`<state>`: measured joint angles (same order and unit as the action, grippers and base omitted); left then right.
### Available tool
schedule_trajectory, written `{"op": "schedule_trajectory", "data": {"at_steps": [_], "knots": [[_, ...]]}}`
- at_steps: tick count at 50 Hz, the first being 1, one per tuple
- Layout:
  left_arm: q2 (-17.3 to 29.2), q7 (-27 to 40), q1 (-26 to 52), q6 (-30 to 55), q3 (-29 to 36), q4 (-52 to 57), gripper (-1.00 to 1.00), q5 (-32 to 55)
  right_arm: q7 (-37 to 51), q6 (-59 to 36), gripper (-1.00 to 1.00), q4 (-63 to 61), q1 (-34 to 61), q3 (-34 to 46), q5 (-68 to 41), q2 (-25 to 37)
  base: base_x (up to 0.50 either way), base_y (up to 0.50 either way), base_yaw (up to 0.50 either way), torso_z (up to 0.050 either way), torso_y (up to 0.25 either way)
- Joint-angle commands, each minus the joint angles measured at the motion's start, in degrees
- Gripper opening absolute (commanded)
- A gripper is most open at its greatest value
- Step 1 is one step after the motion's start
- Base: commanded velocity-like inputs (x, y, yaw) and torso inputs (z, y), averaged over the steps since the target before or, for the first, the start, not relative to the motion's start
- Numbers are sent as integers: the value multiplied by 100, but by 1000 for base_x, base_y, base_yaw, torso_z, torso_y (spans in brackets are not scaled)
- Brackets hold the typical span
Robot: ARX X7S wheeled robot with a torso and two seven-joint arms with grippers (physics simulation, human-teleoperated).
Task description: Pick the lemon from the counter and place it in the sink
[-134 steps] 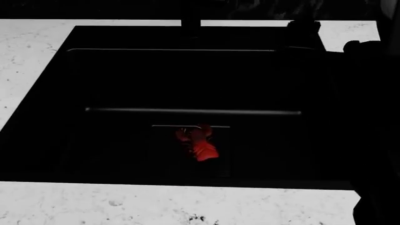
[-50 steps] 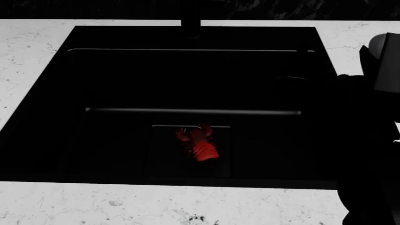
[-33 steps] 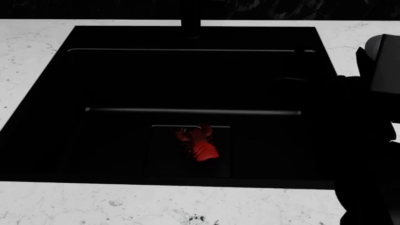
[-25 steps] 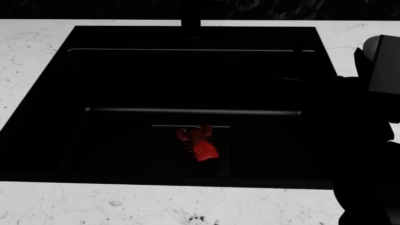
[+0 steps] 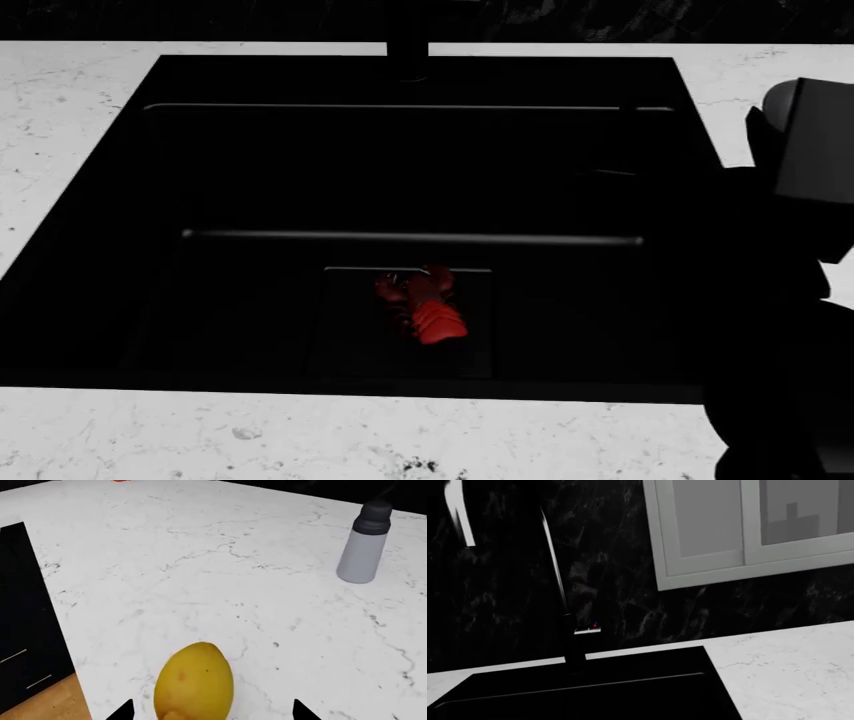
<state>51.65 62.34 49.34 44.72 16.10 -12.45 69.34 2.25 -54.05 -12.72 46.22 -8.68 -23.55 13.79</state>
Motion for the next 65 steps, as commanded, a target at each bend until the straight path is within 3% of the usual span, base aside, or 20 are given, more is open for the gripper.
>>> {"op": "schedule_trajectory", "data": {"at_steps": [1,9,25,40,41,54,65], "knots": [[-220,-308,-124,-387,80,-469,100,-286,-7,98,100,138,23,61,1,-9,0,0,0,0,0],[-329,-491,-1,-551,147,-753,100,-471,-4,153,100,242,48,127,18,-8,0,0,0,0,0],[-308,-165,-56,-605,34,-930,100,-517,-2,274,100,465,130,253,39,-27,0,0,0,0,0],[-630,-804,253,-1041,245,-1552,100,-910,-8,362,100,604,193,327,26,-31,0,0,0,0,0],[-637,-804,249,-1053,227,-1574,-100,-899,-6,359,100,595,191,326,21,-27,0,0,0,0,0],[-565,-606,270,-907,236,-1280,-100,-880,34,379,100,583,149,301,-25,-9,0,0,0,0,0],[-1453,-1629,1749,-945,1103,-635,-100,-1472,0,499,100,704,147,314,-50,-16,0,0,0,0,0]]}}
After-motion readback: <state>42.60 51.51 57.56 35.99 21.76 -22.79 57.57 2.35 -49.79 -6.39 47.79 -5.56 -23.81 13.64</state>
